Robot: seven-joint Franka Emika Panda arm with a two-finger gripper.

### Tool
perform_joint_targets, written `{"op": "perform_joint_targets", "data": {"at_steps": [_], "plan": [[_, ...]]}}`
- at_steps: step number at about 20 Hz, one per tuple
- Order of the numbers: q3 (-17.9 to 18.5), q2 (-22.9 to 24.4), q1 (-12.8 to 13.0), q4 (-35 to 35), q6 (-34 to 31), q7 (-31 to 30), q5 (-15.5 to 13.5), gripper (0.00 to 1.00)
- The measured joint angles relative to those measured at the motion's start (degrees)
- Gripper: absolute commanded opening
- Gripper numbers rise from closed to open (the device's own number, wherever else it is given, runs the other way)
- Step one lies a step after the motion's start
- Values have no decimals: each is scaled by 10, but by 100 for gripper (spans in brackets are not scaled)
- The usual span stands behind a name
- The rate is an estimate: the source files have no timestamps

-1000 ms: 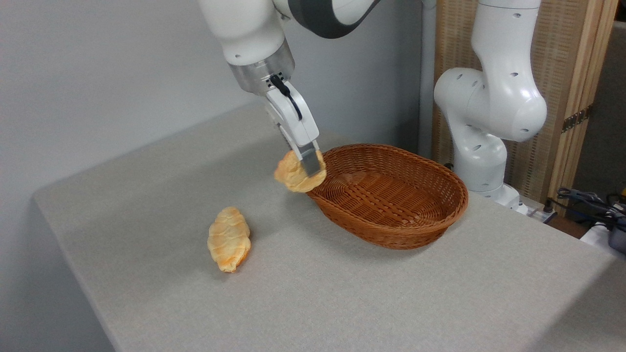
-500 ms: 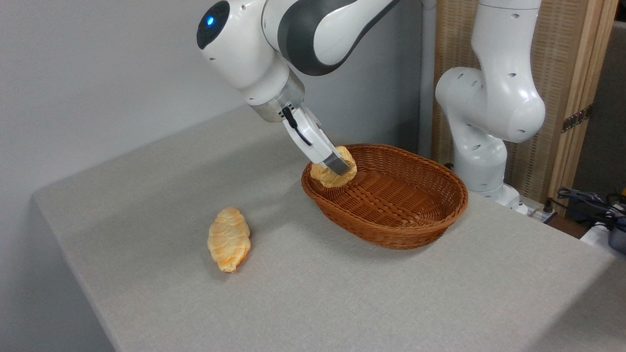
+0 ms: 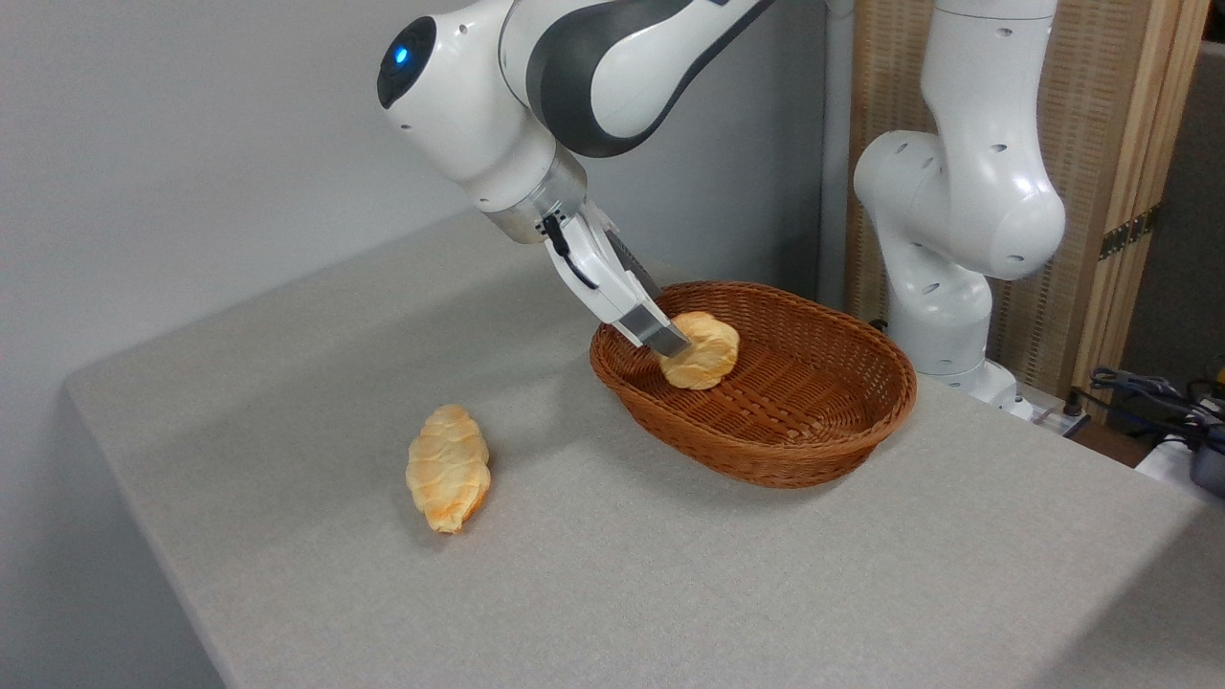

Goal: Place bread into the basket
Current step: 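Lower the bread roll into the basket and open the gripper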

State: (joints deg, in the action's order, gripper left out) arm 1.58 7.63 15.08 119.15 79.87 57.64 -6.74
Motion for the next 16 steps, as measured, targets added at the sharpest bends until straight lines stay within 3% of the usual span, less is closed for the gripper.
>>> {"op": "perform_joint_targets", "data": {"at_steps": [4,8,12,16], "plan": [[5,2,-4,-50,13,0,0,100],[27,4,-20,-115,78,-9,4,100],[52,1,-30,-140,138,-79,26,100],[55,-13,-29,-148,215,-161,35,100]]}}
